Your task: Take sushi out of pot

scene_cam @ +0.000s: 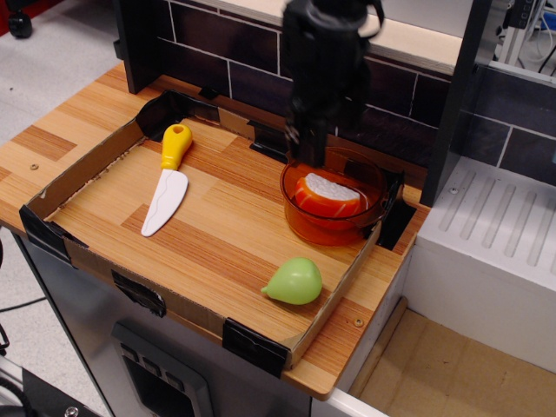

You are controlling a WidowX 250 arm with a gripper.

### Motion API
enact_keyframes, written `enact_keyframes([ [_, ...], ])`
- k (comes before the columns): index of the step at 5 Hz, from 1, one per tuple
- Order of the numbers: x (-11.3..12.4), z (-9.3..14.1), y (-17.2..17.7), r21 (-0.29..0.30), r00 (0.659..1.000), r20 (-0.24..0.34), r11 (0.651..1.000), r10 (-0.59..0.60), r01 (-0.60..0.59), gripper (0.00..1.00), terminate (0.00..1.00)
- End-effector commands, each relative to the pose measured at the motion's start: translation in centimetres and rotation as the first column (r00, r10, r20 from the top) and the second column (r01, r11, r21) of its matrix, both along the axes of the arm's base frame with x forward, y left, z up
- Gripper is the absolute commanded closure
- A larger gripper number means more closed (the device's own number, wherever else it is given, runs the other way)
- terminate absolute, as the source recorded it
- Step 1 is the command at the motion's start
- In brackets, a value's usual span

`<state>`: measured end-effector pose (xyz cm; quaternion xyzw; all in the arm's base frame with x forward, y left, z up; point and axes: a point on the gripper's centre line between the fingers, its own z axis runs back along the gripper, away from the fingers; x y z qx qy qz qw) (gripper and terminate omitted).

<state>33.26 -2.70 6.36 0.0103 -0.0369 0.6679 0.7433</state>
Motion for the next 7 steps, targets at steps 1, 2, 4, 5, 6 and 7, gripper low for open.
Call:
enact_keyframes([
  [1, 1.2, -1.6, -0.3, 0.05, 0.999, 0.012, 0.998, -0.035, 0.034, 0.0, 0.0],
  [2, 0.8, -1.8, -0.6, 0.053, 0.998, 0.02, 0.997, -0.062, 0.061, 0.0, 0.0],
  [4, 0.3, -1.3, 0.0, 0.061, 0.995, 0.051, 0.995, -0.086, 0.083, 0.0, 0.0],
  [5, 0.4, -2.0, 0.2, 0.08, 0.992, 0.049, 0.991, -0.114, 0.11, 0.0, 0.0],
  [6, 0.5, -2.1, 0.4, 0.09, 0.99, 0.067, 0.989, -0.123, 0.117, 1.0, 0.0],
  [7, 0.7, -2.2, 0.7, 0.097, 0.989, 0.077, 0.988, -0.124, 0.117, 1.0, 0.0],
])
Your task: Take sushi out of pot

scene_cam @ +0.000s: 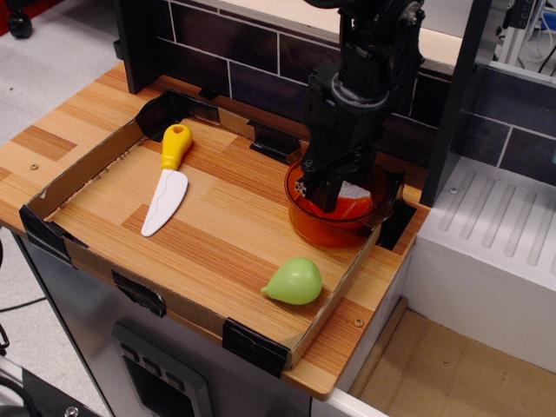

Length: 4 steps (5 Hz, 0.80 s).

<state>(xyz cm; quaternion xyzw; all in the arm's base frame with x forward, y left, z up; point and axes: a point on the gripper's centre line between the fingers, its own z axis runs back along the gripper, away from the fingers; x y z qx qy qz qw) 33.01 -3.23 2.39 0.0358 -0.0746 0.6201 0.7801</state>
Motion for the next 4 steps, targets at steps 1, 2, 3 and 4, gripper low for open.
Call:
enact_keyframes([
  [1, 1.3, 3.3, 1.3, -0.011, 0.995, 0.102, 1.0, 0.008, -0.007, 1.0, 0.0],
  [2, 1.4, 6.4, 1.5, -0.053, 0.986, 0.16, 0.998, 0.04, -0.032, 1.0, 0.0],
  [3, 1.0, 10.5, 2.2, -0.108, 0.972, 0.223, 0.993, 0.072, -0.049, 1.0, 0.0],
  [4, 0.3, 12.9, 3.6, -0.129, 0.965, 0.243, 0.989, 0.1, -0.07, 1.0, 0.0],
])
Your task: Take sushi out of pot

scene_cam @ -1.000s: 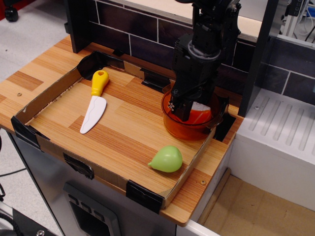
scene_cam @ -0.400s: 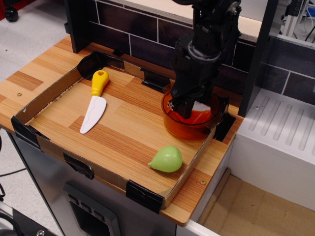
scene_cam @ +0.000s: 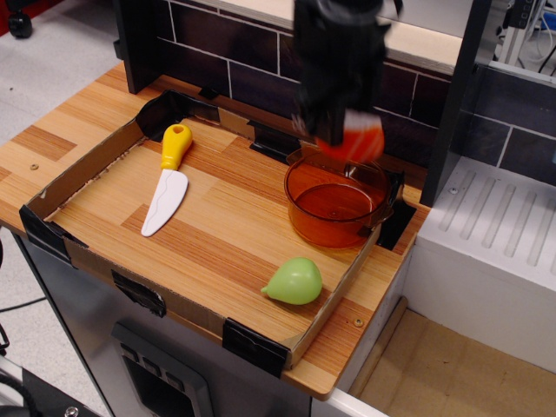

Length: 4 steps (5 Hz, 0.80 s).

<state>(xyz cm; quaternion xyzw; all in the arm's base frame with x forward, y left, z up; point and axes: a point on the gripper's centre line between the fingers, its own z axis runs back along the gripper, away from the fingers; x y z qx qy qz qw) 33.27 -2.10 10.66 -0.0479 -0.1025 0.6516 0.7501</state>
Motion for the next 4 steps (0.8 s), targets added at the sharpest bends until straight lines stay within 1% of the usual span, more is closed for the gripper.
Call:
enact_keyframes([
  [1, -1.1, 3.5, 4.9, -0.049, 1.0, 0.01, 0.999, -0.019, 0.019, 1.0, 0.0],
  [2, -3.7, 2.4, 7.8, -0.017, 0.997, -0.008, 0.997, -0.074, 0.074, 1.0, 0.0],
  [3, -5.6, 0.1, 8.3, 0.003, 0.989, -0.075, 0.992, -0.129, 0.13, 1.0, 0.0],
  [4, -6.7, -1.7, 7.7, 0.035, 0.976, -0.106, 0.981, -0.189, 0.193, 1.0, 0.0],
])
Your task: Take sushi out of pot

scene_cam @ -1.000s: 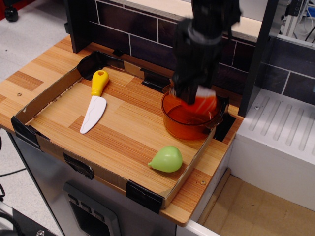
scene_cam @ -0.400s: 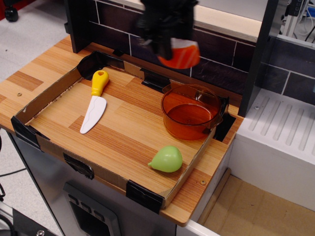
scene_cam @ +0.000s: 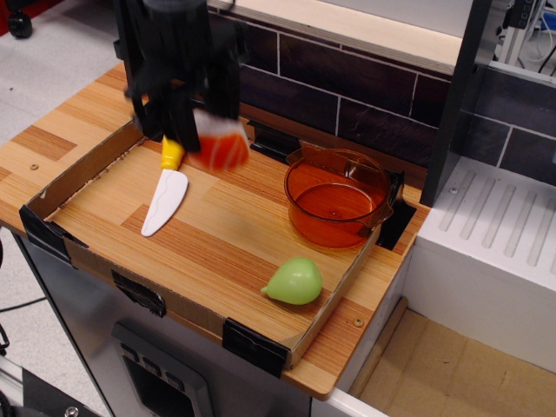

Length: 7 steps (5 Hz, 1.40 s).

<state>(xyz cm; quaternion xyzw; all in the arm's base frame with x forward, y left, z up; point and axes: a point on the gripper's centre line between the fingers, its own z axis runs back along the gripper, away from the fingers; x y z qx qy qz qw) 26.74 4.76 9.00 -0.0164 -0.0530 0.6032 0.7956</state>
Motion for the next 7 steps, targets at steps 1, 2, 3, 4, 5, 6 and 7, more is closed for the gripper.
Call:
enact_keyframes([
  [1, -1.0, -2.4, 0.0, 0.046, 0.992, -0.028, 0.991, -0.127, 0.128, 1.0, 0.0],
  [2, -1.6, -4.3, -0.5, 0.084, 0.984, -0.06, 0.981, -0.169, 0.173, 1.0, 0.0],
  [3, -2.2, -5.5, -0.2, 0.106, 0.979, -0.075, 0.975, -0.19, 0.198, 1.0, 0.0],
  [4, -3.0, -6.3, 0.2, 0.119, 0.974, -0.098, 0.969, -0.204, 0.215, 1.0, 0.0],
  [5, -3.2, -5.7, 0.7, 0.114, 0.98, -0.075, 0.974, -0.186, 0.194, 1.0, 0.0],
  [6, -3.2, -5.4, 1.3, 0.131, 0.981, -0.076, 0.974, -0.177, 0.186, 1.0, 0.0],
  [7, -3.2, -5.2, 1.4, 0.172, 0.973, -0.121, 0.961, -0.198, 0.217, 0.0, 0.0],
])
